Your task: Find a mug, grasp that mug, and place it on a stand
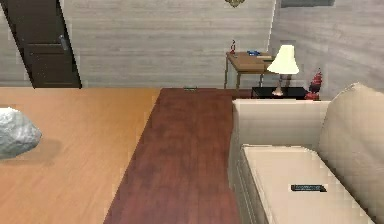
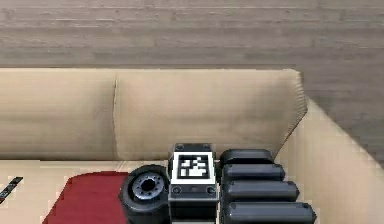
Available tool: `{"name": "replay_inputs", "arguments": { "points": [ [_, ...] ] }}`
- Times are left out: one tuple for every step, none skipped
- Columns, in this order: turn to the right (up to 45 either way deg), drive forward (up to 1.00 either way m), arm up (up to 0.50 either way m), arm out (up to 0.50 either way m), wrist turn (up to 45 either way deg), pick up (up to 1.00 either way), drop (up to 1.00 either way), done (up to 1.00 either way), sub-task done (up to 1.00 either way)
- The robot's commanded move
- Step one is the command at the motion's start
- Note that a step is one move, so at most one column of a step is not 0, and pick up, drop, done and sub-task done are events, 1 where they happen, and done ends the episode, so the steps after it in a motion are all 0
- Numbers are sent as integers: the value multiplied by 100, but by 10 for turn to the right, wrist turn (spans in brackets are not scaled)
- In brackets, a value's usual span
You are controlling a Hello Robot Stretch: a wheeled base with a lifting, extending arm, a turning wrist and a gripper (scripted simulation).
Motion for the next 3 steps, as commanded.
{"name": "replay_inputs", "arguments": {
  "points": [
    [30,0,0,0,0,0,0,0,0],
    [0,100,0,0,0,0,0,0,0],
    [0,75,0,0,0,0,0,0,0]
  ]
}}
